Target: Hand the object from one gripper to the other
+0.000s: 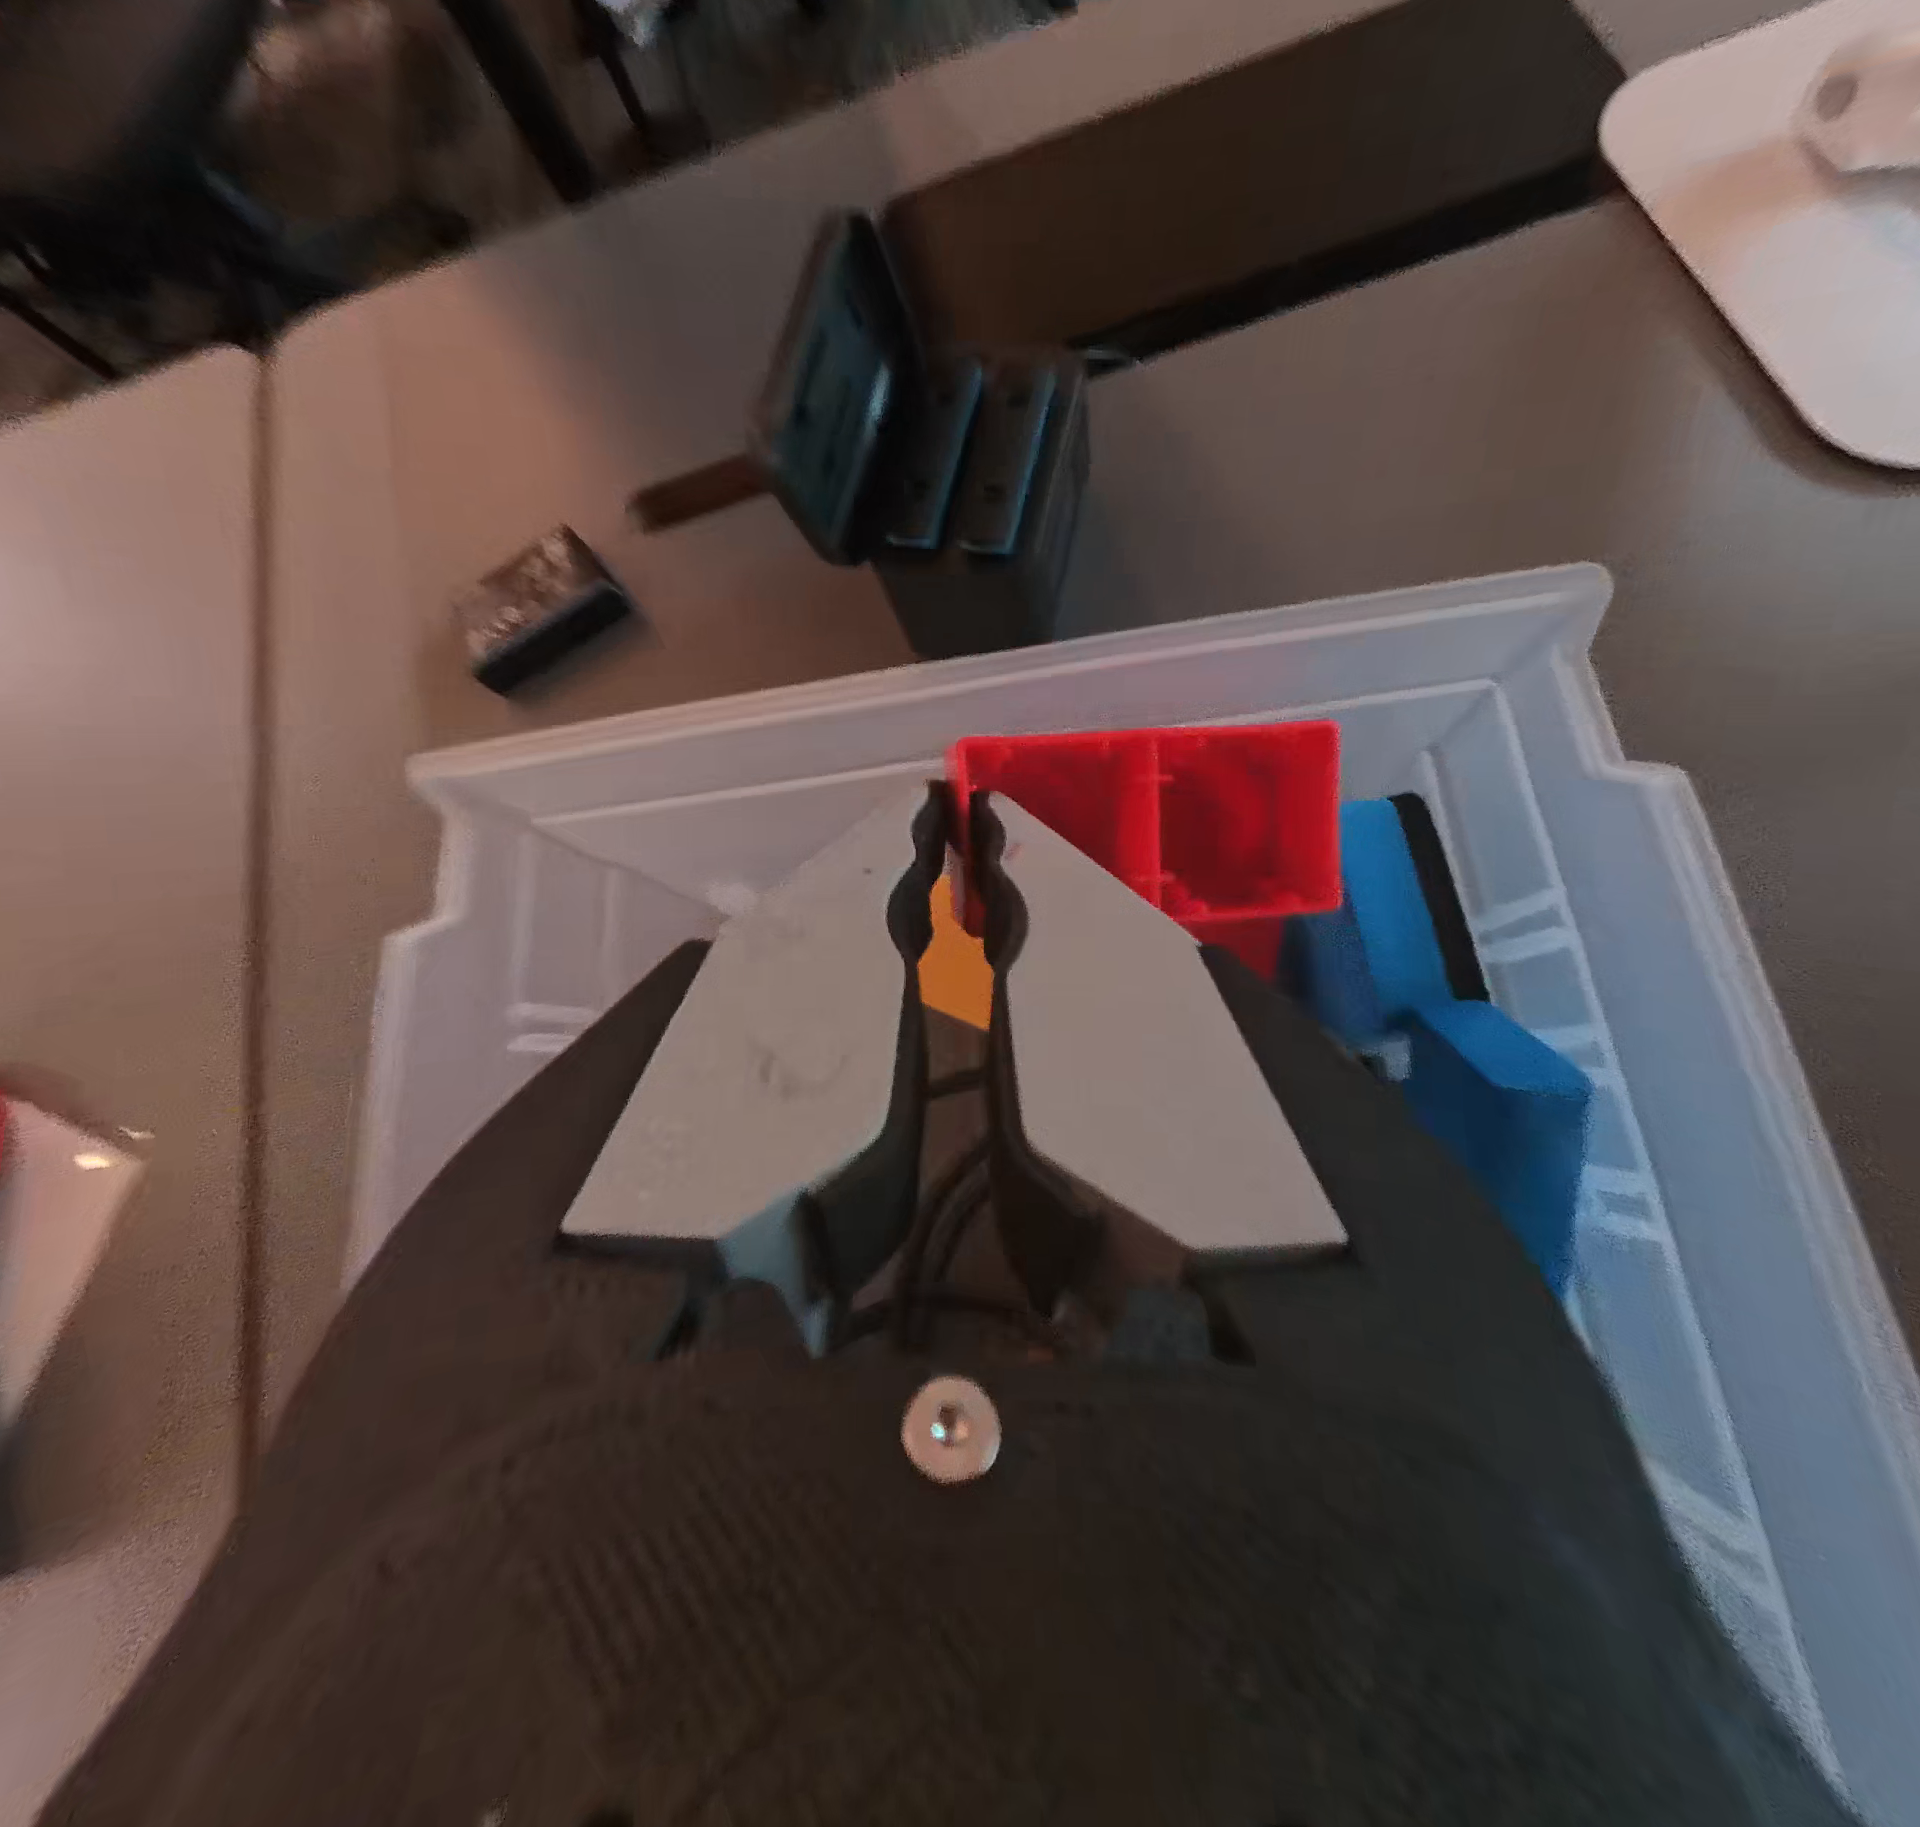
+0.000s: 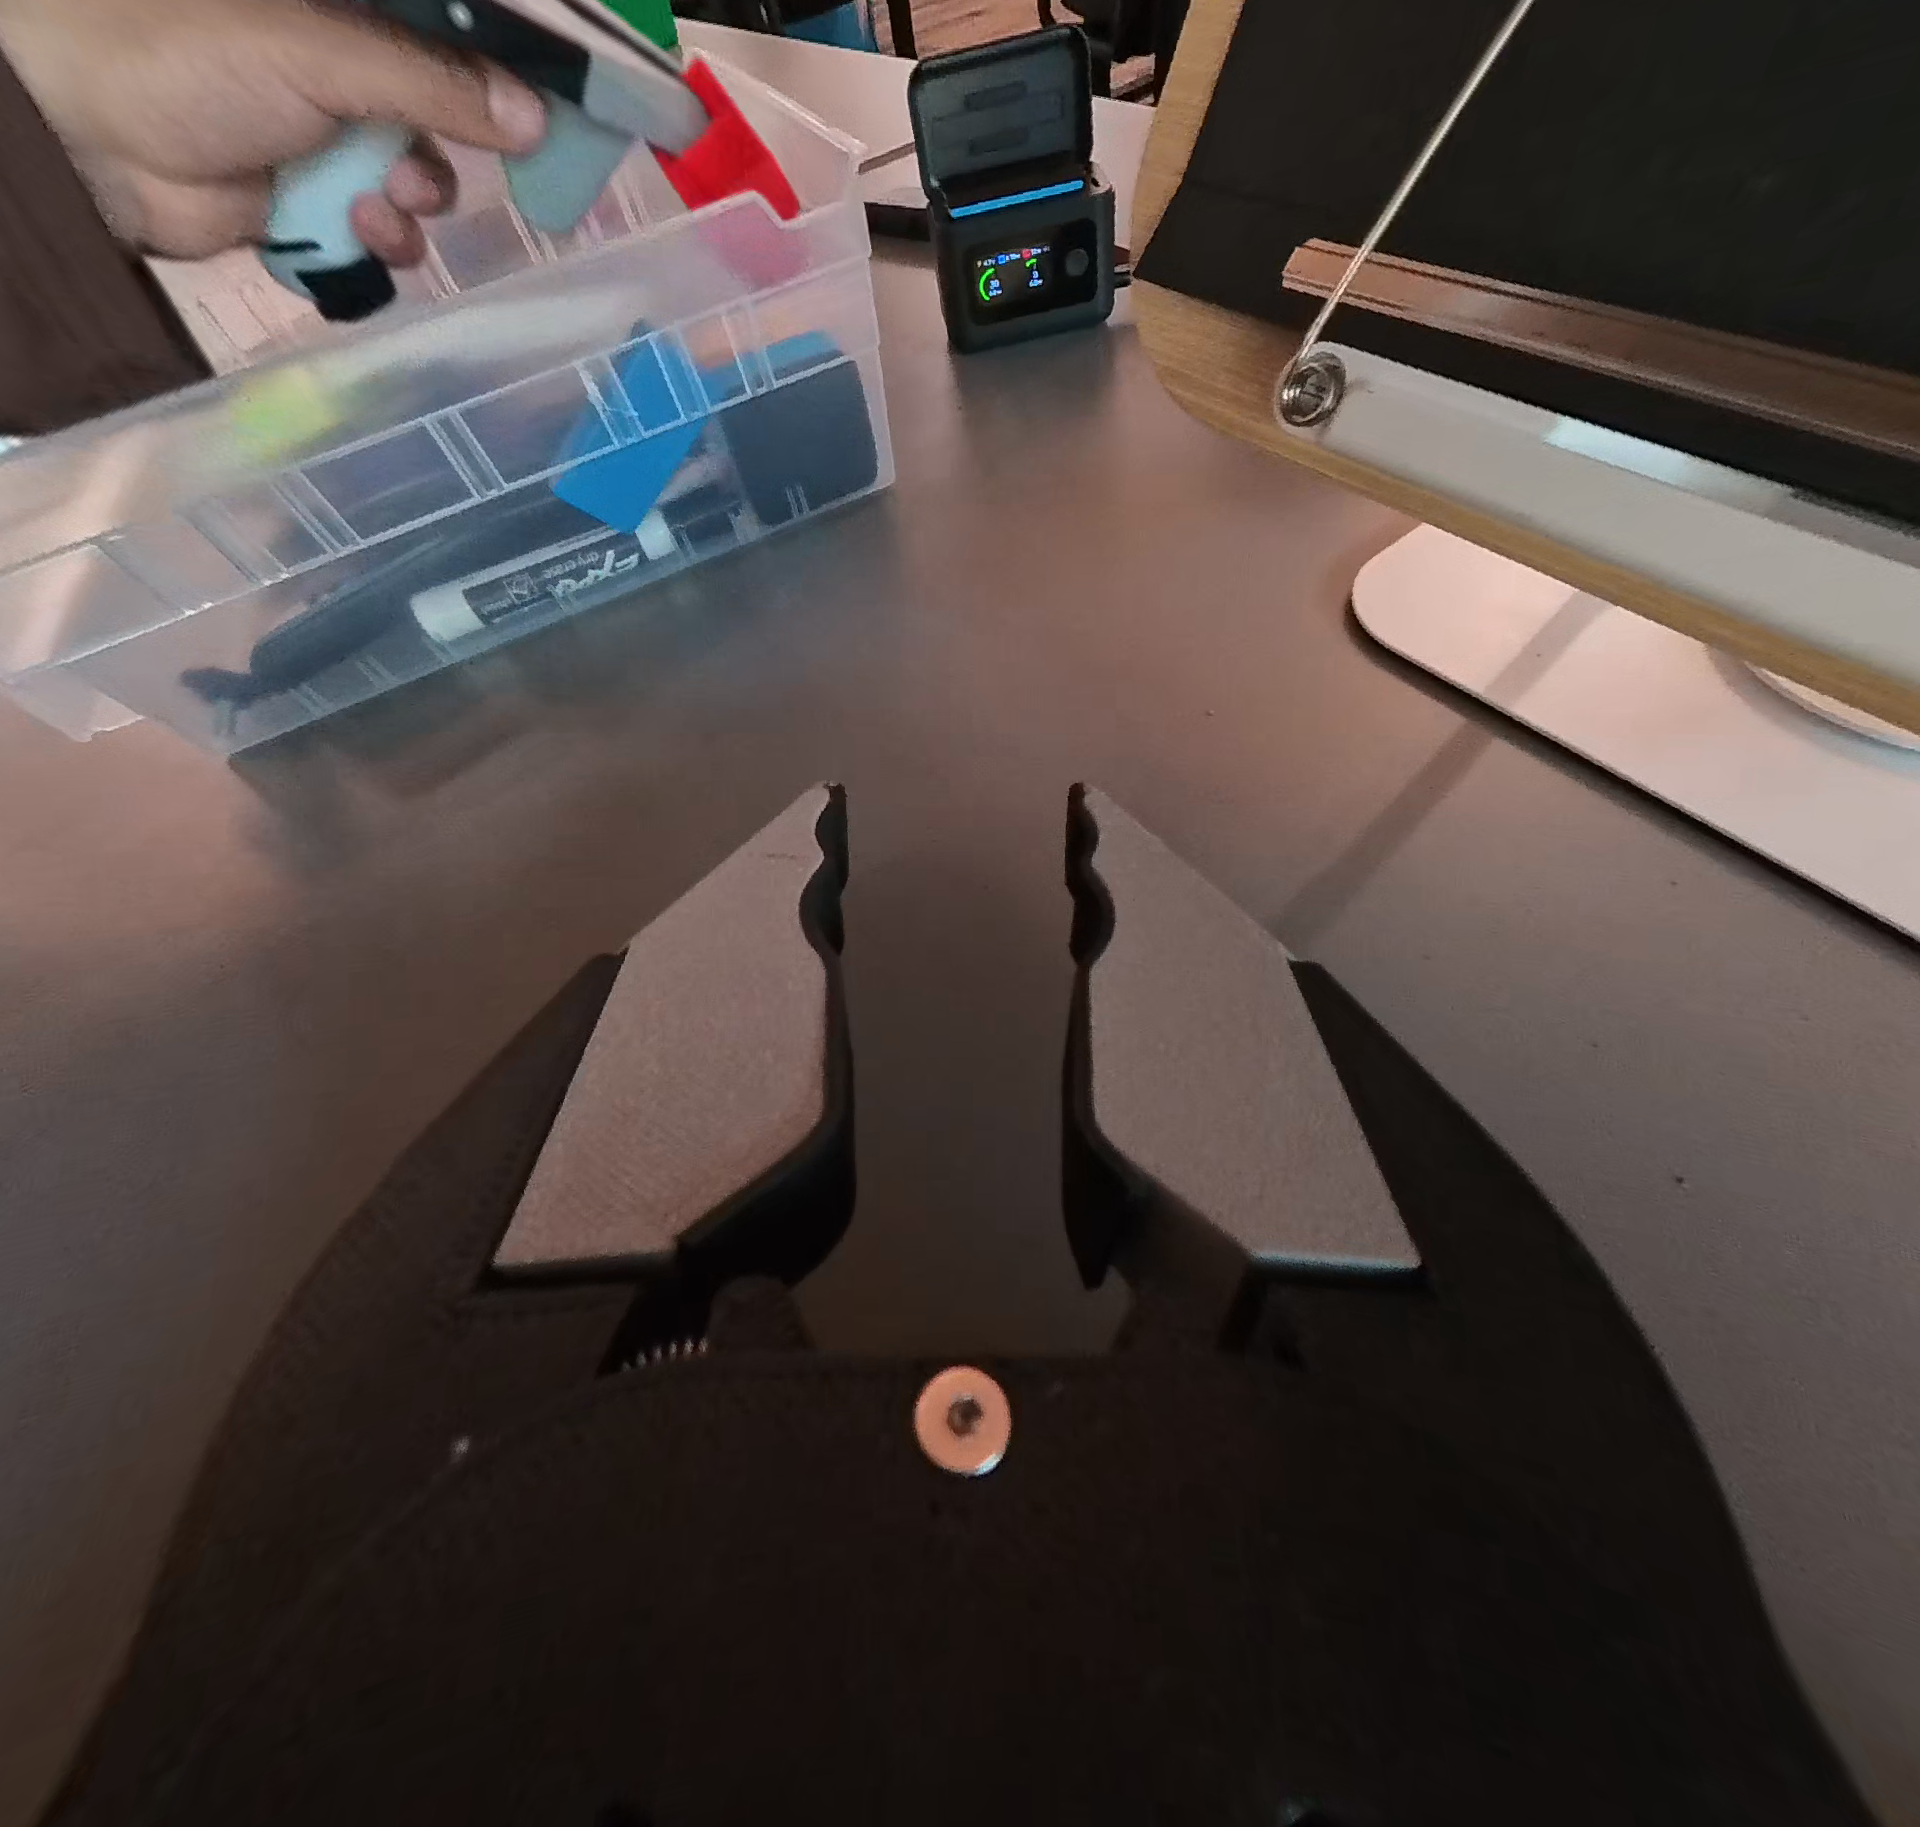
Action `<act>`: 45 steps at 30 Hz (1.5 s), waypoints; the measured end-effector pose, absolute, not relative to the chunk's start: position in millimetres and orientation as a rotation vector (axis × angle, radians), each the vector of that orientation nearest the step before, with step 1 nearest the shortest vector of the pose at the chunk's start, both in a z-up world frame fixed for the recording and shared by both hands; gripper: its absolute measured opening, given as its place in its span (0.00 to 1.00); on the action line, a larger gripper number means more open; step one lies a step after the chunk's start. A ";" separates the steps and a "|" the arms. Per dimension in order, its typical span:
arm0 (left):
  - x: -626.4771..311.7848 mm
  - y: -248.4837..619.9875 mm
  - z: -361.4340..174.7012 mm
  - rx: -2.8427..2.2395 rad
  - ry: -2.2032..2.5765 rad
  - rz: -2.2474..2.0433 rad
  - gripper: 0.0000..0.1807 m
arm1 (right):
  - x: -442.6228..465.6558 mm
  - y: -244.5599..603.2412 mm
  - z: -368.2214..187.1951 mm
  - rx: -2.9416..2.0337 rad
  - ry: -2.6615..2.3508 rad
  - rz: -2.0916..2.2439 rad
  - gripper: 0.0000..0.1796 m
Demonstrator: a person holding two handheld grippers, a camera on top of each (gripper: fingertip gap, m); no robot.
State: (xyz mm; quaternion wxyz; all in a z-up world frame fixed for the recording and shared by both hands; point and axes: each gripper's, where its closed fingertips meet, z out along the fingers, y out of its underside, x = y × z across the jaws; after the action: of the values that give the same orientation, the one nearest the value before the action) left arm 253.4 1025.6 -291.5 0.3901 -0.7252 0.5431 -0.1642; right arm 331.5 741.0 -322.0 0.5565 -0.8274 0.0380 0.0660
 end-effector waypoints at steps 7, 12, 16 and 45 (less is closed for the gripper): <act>248.9 1007.5 -227.3 -1.687 1.321 -0.555 0.00 | 330.1 740.7 -320.6 -1.945 0.081 0.165 0.21; 266.1 869.6 -147.7 -1.321 1.478 -0.871 0.00 | 320.2 742.4 -315.7 -1.914 0.035 0.245 0.26; 259.7 727.8 -109.4 -0.883 1.559 -0.997 0.00 | 313.6 742.7 -312.5 -1.895 -0.009 0.276 0.27; 319.9 744.3 -236.3 -0.848 1.261 -0.968 0.00 | 373.0 705.1 -296.4 -1.919 0.210 0.083 0.35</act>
State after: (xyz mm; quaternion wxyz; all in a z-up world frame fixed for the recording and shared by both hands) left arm 319.9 744.3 -236.3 0.6207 -0.3691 0.5487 -0.4211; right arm 373.0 705.1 -296.4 0.5686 -0.8170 0.0895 0.0353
